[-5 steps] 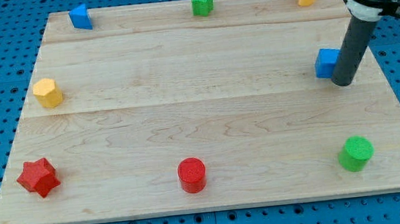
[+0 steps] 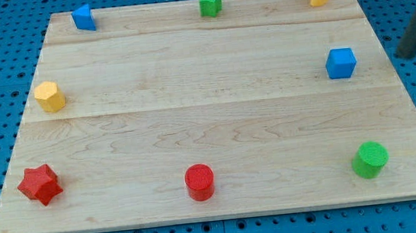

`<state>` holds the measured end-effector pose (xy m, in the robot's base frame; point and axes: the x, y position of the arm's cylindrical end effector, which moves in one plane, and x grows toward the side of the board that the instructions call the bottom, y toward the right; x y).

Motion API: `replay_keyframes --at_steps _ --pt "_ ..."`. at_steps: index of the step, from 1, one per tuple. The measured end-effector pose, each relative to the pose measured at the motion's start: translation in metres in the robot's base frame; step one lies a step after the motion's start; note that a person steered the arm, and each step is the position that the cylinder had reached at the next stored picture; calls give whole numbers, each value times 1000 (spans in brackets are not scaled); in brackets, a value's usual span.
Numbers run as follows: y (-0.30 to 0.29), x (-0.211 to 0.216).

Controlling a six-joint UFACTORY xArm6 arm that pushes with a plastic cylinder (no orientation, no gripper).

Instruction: Place the blue cube on bottom left to yellow heart

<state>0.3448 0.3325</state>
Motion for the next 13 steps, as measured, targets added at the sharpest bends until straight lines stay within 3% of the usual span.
replay_keyframes --at_steps 1,2,3,4,6,8,9,10,11,12,13 --pt "0 -101" --pt "0 -146" --pt "-6 -154" --pt "-20 -154" --pt "-185 -152" --pt "-265 -152" --pt "-303 -121" --pt "-323 -63" --pt "-305 -24" --pt "-216 -35" --pt "-233 -37"
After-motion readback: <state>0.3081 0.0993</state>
